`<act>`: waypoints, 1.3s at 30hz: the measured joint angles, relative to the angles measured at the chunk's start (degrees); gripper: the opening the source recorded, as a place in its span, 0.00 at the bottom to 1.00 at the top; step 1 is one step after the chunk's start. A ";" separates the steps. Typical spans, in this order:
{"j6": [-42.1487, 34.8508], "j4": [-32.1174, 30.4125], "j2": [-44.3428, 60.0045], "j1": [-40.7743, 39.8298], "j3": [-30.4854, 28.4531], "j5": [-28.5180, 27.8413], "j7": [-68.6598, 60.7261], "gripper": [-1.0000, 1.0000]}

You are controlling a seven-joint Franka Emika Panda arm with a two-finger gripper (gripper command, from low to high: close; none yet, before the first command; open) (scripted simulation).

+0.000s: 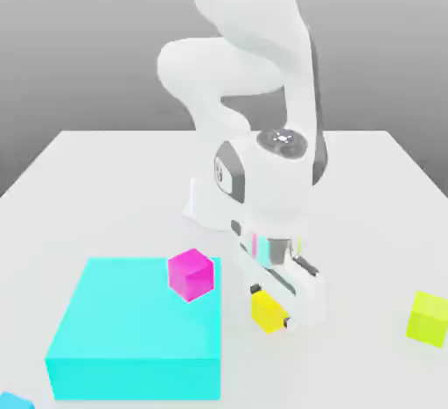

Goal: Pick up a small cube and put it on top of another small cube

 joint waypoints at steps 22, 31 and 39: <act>-27.66 0.90 -28.98 -7.42 1.87 20.87 -27.27 0.00; -40.83 1.74 -39.81 -13.52 -3.12 15.36 -34.73 0.00; -29.17 -1.10 -30.38 -14.09 -3.20 14.65 -34.70 1.00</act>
